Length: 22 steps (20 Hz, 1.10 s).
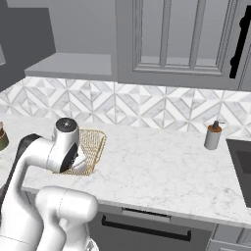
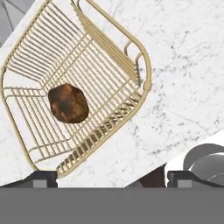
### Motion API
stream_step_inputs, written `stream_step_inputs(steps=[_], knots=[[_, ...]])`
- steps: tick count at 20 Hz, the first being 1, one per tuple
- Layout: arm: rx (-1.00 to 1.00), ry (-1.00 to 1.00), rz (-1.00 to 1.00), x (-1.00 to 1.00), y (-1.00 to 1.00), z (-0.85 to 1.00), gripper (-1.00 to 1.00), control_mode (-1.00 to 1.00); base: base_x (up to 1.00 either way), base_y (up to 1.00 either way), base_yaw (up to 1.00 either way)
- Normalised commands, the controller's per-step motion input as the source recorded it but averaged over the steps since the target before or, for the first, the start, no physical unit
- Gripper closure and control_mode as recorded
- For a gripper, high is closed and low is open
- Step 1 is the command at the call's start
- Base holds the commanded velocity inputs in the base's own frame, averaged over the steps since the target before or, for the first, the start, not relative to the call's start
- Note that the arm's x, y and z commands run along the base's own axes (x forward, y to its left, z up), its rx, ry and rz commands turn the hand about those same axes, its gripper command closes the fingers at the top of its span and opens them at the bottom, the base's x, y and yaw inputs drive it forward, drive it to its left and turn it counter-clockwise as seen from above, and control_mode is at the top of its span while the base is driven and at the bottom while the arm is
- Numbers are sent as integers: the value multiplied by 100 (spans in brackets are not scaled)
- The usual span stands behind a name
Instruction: Open the cabinet, pick up the bread from the cabinet and place it in the basket. Then move the basket to the dining counter.
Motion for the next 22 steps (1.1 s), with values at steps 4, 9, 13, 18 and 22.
stream_step_inputs(steps=[4,9,13,18,22], knots=[[6,13,-26,14,19,-42,-100,-100,0,0,0],[1,7,-21,28,0,-49,-100,-100,0,0,0],[3,5,-18,39,0,-43,-100,-100,0,0,0],[6,12,-13,36,0,-54,-100,-100,0,0,0],[4,15,-11,5,-5,-67,-100,-100,0,0,0]])
